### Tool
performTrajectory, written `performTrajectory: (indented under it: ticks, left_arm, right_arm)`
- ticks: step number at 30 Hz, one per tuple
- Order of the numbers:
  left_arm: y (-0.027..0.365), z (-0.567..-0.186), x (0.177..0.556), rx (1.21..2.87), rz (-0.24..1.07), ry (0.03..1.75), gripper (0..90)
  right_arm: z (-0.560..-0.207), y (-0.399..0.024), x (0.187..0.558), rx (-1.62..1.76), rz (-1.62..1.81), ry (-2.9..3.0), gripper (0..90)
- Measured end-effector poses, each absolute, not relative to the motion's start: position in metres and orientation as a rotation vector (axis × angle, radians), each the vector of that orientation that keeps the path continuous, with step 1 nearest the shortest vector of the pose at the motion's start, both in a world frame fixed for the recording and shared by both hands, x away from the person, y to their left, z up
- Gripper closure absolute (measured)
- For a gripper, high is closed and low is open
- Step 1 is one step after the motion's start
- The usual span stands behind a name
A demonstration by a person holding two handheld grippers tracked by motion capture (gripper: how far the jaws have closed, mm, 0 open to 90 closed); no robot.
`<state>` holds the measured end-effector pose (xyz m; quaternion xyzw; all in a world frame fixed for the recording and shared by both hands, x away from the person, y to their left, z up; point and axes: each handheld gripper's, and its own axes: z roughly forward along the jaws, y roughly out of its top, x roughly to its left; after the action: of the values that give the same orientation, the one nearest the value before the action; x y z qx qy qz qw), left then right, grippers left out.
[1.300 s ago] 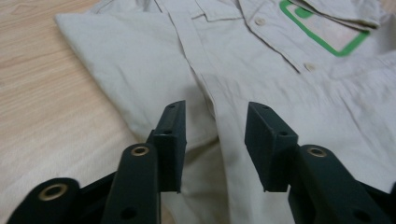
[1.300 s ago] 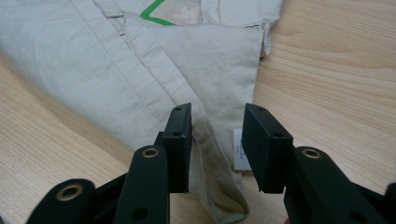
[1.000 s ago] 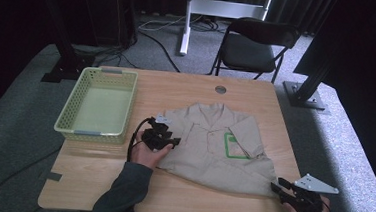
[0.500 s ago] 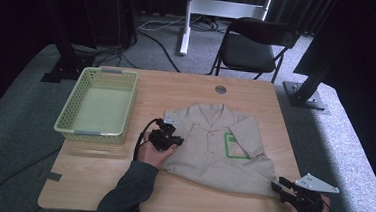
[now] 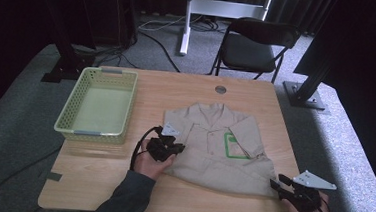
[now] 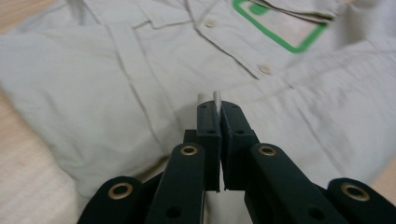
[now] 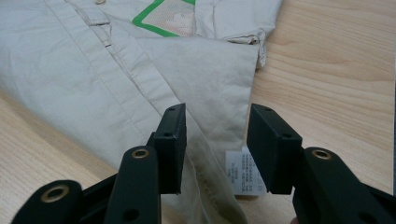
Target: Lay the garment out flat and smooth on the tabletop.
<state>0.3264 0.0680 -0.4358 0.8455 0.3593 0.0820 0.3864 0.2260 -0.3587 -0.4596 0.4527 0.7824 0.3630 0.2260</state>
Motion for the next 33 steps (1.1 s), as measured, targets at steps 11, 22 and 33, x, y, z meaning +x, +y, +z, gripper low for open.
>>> performTrajectory:
  ticks: [11, 22, 33]
  left_arm:
    - [0.071, -0.445, 0.293, 2.168, 0.170, 0.864, 87.6]
    - [0.080, -0.456, 0.268, 2.162, 0.110, 0.853, 87.7]
    - [0.089, -0.467, 0.253, 2.159, 0.087, 0.862, 87.7]
  right_arm:
    - [-0.454, -0.353, 0.234, 1.231, 1.008, 2.150, 55.6]
    - [-0.448, -0.335, 0.252, 1.181, 1.011, 2.169, 55.6]
    - [-0.435, -0.343, 0.274, 1.194, 1.001, 2.136, 57.2]
